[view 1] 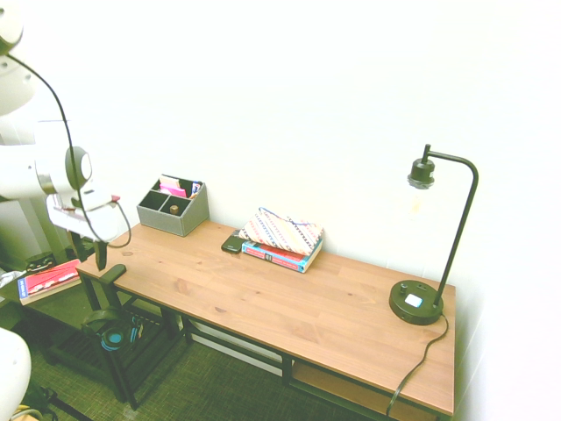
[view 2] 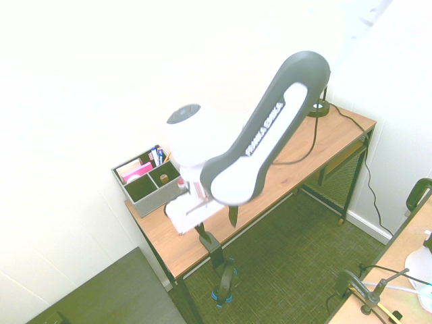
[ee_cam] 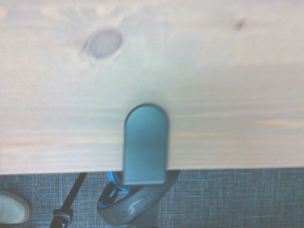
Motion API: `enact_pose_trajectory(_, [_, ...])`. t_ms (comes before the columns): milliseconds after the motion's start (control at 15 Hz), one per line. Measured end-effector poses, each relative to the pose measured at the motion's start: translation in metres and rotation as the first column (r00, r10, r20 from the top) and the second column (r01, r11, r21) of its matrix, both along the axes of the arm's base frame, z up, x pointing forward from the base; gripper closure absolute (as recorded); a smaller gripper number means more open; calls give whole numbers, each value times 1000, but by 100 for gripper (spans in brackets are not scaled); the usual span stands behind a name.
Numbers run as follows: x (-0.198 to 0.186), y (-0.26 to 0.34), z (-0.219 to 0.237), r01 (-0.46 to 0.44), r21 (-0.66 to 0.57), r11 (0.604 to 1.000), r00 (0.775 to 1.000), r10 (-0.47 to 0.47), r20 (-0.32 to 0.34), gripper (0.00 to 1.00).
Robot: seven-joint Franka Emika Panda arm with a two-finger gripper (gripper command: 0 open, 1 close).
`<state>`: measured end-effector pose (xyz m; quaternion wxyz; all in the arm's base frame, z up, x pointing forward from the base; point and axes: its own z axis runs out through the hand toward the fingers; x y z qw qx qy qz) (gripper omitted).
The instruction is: Hang the headphone
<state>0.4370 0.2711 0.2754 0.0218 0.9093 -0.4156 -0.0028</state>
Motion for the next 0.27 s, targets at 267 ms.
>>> enact_pose_trajectory(267, [24, -114, 124, -11, 0, 1000, 1000, 11, 7, 0])
